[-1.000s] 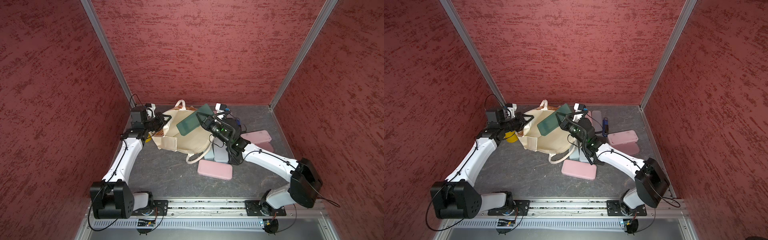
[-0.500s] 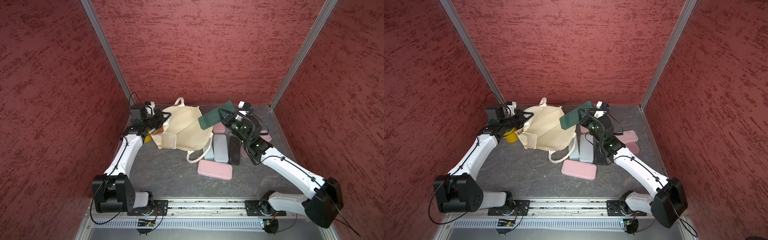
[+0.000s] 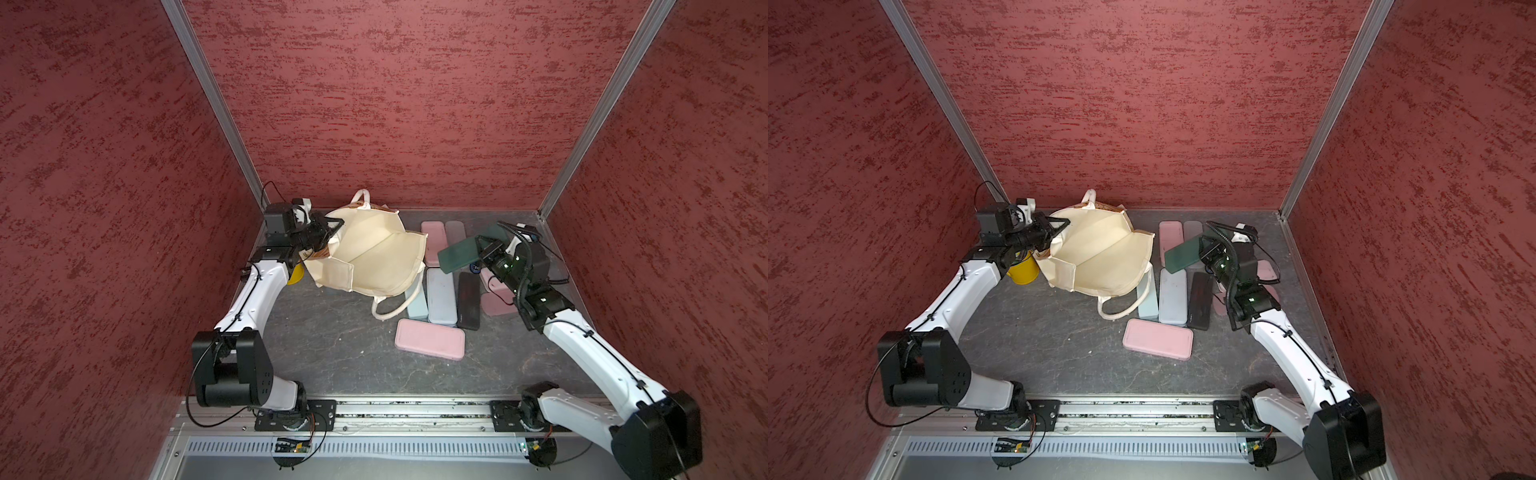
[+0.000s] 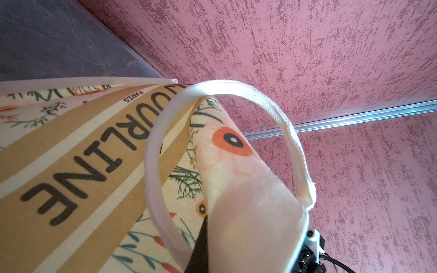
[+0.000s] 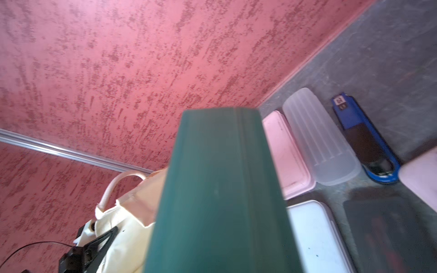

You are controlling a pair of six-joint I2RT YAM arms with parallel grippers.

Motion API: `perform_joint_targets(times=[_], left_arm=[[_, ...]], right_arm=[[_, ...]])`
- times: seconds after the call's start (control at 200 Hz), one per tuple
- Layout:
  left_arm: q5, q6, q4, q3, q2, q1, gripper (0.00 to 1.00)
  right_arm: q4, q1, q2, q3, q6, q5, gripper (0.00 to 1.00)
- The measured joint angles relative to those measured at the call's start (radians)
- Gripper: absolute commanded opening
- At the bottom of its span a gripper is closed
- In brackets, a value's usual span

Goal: Take out the pencil case from the canvas bag
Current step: Place the pencil case at the center of the board.

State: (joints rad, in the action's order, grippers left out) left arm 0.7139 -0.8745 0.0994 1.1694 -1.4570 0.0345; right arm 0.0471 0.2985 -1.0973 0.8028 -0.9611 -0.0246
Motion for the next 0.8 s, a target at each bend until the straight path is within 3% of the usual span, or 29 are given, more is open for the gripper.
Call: perform_joint_targets(times=[0.215, 0.486, 0.802], left_arm=[[0.035, -0.080, -0.088, 0.004, -0.043, 0.008, 0.00], [0.093, -0.117, -0.143, 0.041, -0.101, 0.023, 0.00], [0.172, -0.148, -0.233, 0.052, -0.117, 0.033, 0.00]], right_arm=[[-0.008, -0.058, -0.077, -0.004, 0.015, -0.083, 0.18], [0.023, -0.105, -0.321, 0.066, 0.054, -0.228, 0.20], [0.084, -0.105, -0.665, 0.320, 0.051, -0.392, 0.23]])
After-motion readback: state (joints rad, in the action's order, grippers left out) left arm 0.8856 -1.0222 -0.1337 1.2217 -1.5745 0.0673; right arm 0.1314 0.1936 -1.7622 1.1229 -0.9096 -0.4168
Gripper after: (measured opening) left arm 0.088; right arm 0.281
